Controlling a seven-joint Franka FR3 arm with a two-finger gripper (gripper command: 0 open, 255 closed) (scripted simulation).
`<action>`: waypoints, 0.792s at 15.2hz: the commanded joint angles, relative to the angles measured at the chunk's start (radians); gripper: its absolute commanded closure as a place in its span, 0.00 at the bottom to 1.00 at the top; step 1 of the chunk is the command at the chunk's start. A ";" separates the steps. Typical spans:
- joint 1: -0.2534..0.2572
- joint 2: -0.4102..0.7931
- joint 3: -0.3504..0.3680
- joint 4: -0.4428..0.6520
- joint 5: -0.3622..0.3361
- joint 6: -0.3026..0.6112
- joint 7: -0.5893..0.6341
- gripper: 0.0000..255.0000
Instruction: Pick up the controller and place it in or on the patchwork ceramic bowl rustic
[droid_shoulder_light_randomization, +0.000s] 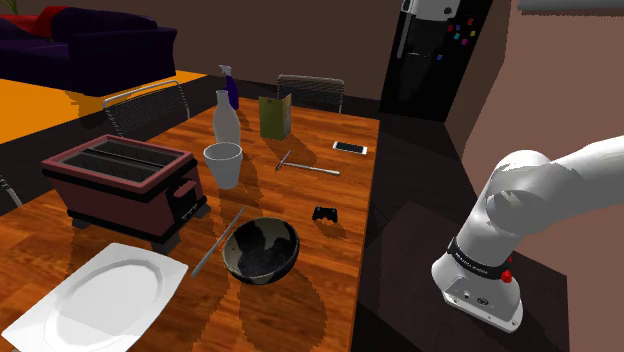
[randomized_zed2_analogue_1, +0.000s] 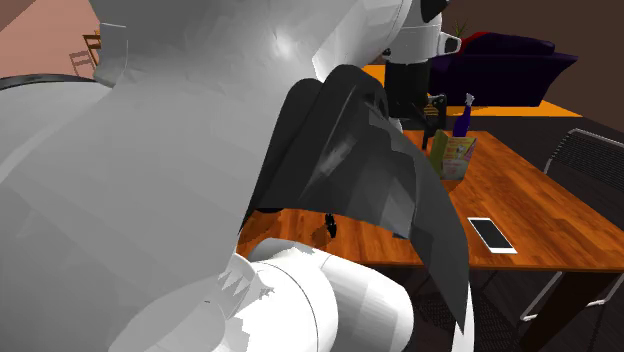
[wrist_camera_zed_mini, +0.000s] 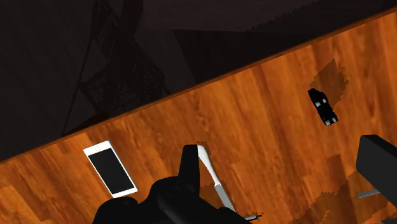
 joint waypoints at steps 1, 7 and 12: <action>0.000 0.000 0.000 0.000 0.000 0.000 0.000 0.00; 0.015 -0.002 0.075 -0.178 0.046 0.171 0.117 0.00; 0.034 0.045 0.143 -0.293 0.086 0.330 0.215 0.00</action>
